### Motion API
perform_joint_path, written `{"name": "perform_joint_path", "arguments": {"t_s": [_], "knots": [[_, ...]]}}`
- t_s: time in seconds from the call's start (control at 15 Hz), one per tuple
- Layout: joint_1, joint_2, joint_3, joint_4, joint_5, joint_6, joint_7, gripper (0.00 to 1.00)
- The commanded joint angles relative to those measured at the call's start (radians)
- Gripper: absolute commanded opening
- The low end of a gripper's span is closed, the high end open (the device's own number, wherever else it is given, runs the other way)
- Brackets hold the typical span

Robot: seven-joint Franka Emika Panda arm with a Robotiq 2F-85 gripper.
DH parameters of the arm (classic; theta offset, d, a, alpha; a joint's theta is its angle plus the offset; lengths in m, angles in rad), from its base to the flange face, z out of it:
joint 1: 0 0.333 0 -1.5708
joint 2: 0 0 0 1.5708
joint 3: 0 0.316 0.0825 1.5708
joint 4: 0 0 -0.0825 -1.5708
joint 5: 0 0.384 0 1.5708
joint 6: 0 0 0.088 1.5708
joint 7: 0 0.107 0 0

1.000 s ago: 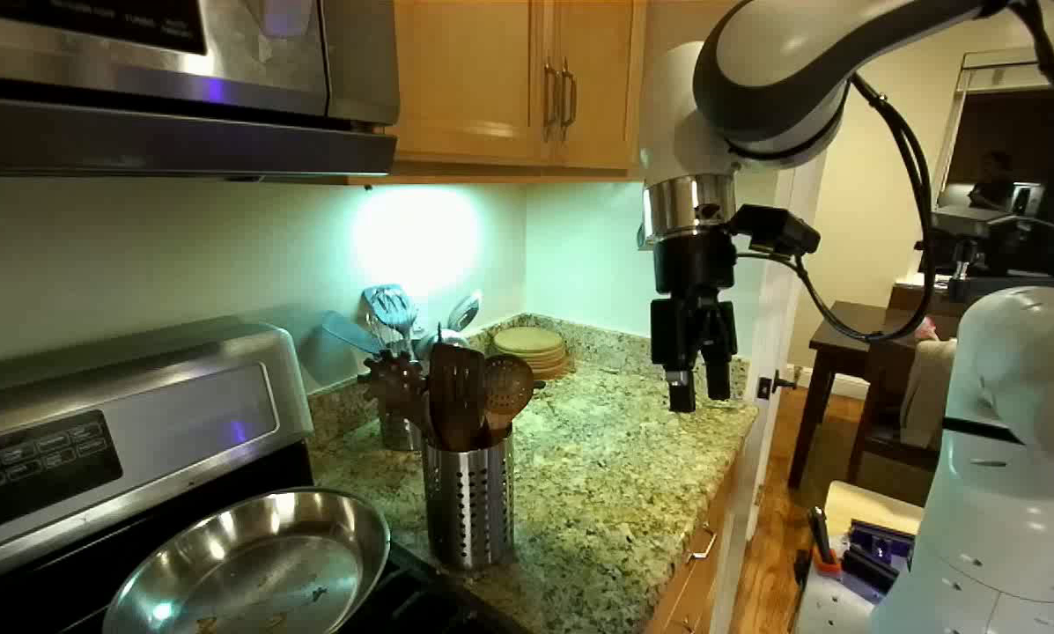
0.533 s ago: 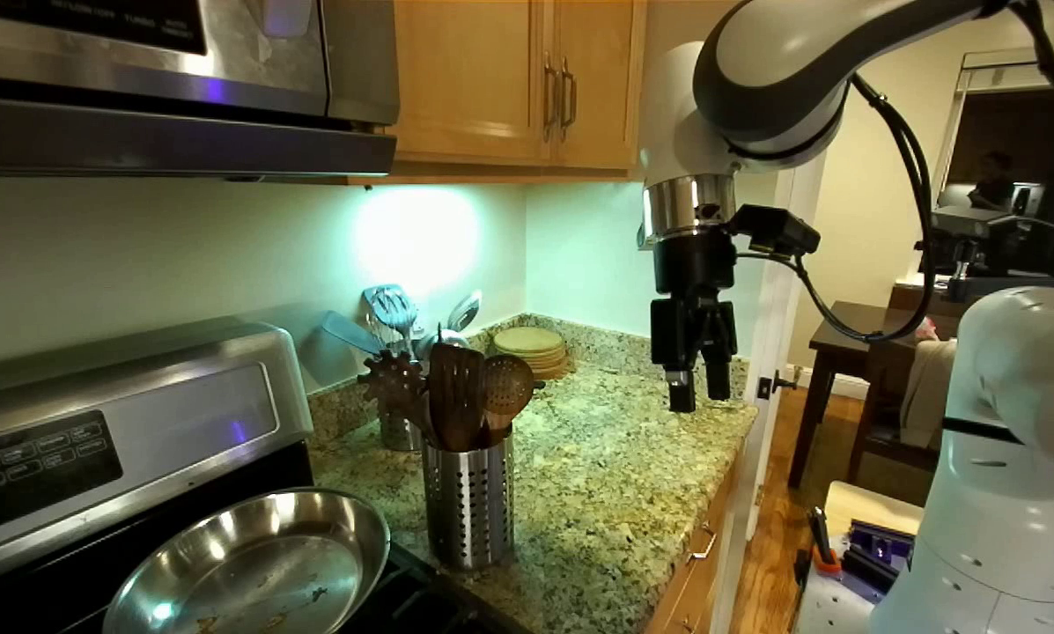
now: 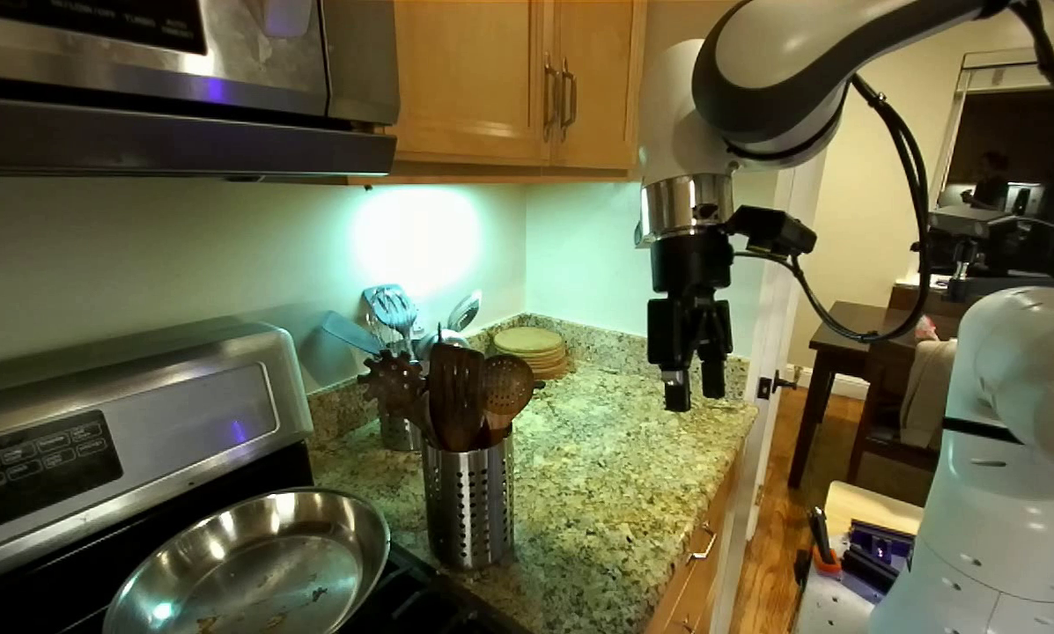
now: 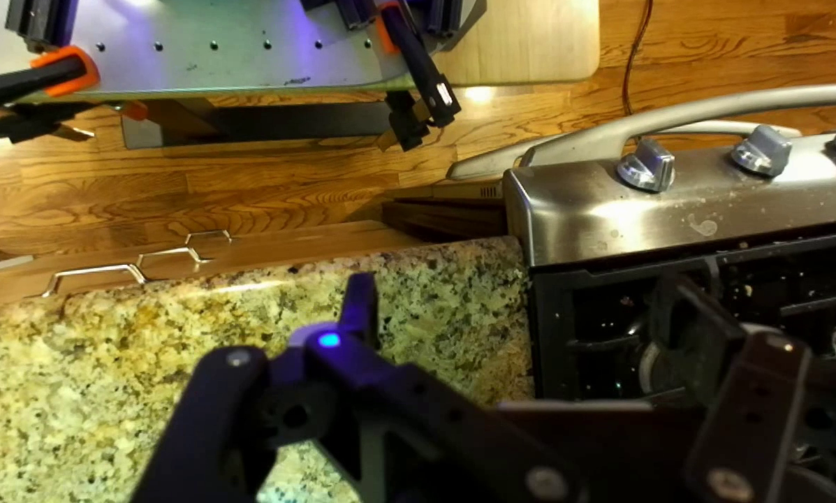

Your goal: Put the wooden spoon with holes on the counter

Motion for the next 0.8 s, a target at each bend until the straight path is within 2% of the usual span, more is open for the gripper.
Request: {"name": "perform_joint_path", "arguments": {"t_s": [0.0,0.2,0.73], "knots": [[-0.026,0.029,0.030,0.028,-0.048,0.064,-0.021,1.00],[-0.037,0.063,0.037,0.057,-0.104,0.144,-0.030,1.00],[-0.042,0.190,0.044,0.145,-0.338,0.423,-0.114,1.00]]}}
